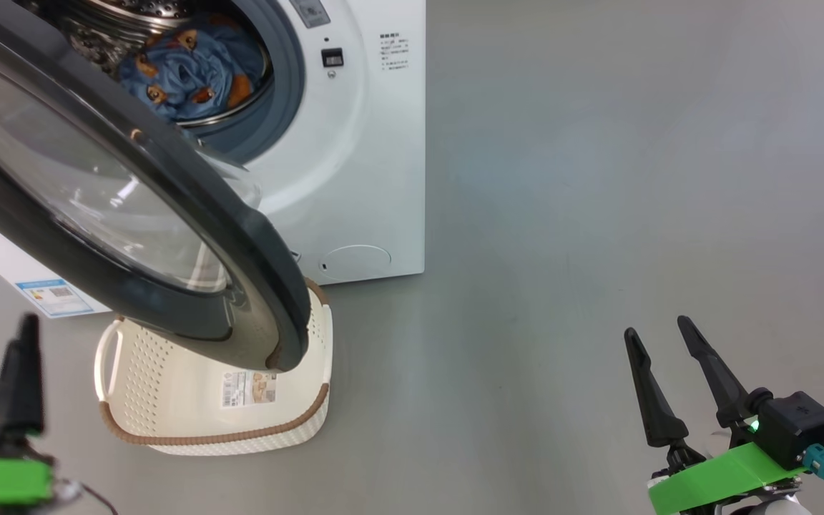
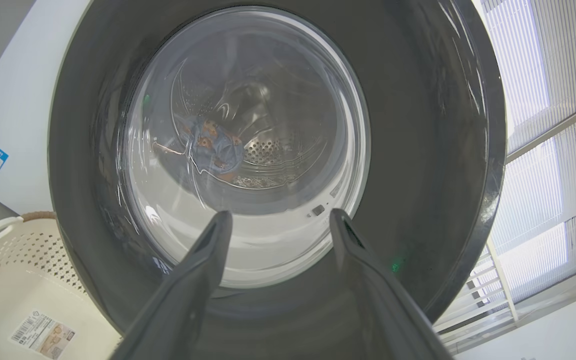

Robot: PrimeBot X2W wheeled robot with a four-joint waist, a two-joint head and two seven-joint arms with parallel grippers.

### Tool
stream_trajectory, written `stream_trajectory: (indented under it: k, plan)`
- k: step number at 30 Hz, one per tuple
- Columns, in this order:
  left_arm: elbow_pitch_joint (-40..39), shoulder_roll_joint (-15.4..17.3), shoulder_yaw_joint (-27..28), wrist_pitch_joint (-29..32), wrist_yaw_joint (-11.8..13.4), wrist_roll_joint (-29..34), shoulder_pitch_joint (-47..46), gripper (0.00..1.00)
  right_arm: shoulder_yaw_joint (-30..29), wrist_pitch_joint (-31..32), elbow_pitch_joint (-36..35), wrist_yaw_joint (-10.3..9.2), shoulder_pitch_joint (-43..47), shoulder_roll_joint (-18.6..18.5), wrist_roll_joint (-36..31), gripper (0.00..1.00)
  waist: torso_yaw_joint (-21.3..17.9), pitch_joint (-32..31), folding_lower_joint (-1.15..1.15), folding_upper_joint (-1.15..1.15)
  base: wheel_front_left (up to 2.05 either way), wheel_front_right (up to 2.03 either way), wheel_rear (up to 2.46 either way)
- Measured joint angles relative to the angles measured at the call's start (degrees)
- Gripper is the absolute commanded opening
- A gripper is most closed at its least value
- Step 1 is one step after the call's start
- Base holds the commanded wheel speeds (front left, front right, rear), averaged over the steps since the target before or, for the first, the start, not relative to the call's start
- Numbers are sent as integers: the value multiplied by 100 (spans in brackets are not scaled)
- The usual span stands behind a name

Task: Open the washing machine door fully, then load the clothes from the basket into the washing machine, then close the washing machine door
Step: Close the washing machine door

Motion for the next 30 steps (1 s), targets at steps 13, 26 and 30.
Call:
stream_trajectory:
  k: [13, 26, 30]
  plan:
    - [-165, 405, -1104, -1555, 627, 3616, 945, 100, -35, 18, -41, 0, 272, 4, -51, 100, 94, -305, 0, 0, 0, 0, 0]
    - [-234, 537, -1581, -1710, 1085, 4662, 1451, 100, -40, 162, -87, 0, 708, 93, -153, 100, 197, -551, 0, 0, 0, 0, 0]
    - [-231, 511, -1602, -1758, 1167, 4668, 1532, 100, -55, 202, -108, 0, 720, 105, -155, 100, 213, -593, 0, 0, 0, 0, 0]
